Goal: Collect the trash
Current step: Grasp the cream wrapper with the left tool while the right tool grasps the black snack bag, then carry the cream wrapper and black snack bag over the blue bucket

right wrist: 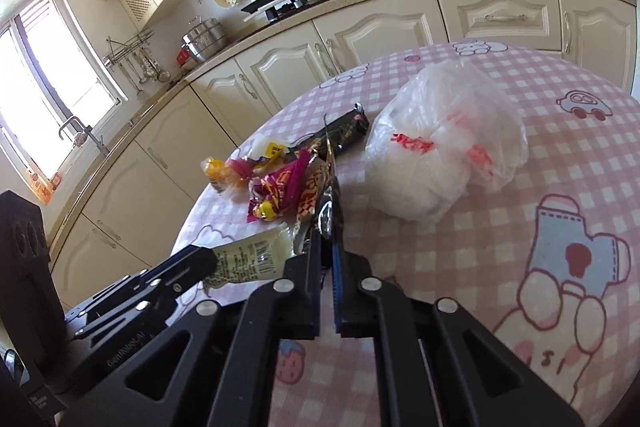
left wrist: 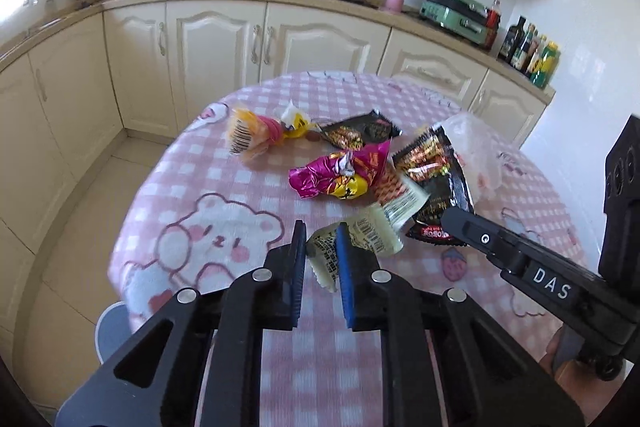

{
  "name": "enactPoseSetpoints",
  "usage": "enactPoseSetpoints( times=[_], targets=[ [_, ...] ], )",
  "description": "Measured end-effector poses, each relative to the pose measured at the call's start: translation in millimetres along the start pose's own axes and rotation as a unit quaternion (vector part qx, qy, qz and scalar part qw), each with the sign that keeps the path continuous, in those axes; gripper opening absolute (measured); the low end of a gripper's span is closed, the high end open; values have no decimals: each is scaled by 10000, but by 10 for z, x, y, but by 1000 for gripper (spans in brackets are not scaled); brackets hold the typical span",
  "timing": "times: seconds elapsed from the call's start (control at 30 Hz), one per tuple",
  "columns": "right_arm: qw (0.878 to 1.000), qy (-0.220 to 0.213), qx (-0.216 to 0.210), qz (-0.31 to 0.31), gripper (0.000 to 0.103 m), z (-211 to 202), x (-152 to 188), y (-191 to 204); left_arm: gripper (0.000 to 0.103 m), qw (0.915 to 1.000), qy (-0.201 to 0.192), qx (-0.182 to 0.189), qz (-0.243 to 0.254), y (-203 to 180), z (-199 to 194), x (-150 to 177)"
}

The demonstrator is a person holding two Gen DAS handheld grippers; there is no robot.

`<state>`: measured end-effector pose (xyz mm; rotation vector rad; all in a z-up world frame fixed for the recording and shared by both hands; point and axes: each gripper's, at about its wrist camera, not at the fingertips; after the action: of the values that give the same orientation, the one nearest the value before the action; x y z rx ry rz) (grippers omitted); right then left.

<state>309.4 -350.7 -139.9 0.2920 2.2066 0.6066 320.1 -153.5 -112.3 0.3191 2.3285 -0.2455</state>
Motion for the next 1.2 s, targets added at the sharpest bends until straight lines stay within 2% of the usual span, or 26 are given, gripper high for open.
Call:
enactPoseSetpoints(
  times=[0.23, 0.5, 0.7, 0.9, 1.0, 1.2],
  targets=[
    [9992, -301, -30, -244, 5, -397, 87, 229, 13, 9991, -391, -42, -165, 105, -455, 54],
    [9961, -188, -507, -702, 5, -430, 232, 826, 13, 9960, -590, -419, -520, 537, -834, 228],
    [9887, 173, -963, -1136, 5, -123, 410, 1458, 13, 9895, -654, -852, -964, 1104, -1043, 380],
    [9772, 653, -1368, -1489, 5, 331, 665, 2062, 13, 9786, -562, -1349, -1447, 1725, -1135, 569],
    [9704, 957, -1558, -1580, 5, 614, 826, 2287, 13, 9694, -421, -1716, -1701, 2059, -1112, 691],
    [9592, 1456, -1674, -1752, 5, 1136, 1100, 2589, 13, 9547, -115, -2078, -2125, 2521, -925, 874]
  ],
)
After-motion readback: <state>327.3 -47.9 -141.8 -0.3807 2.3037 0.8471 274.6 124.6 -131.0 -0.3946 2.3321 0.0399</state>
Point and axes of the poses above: each gripper's, at about its wrist camera, not at the fingertips, and z roughly the way its jaws point, y to its left, x to its underside, and after that the axes turned 9 degrees about -x, right-handed
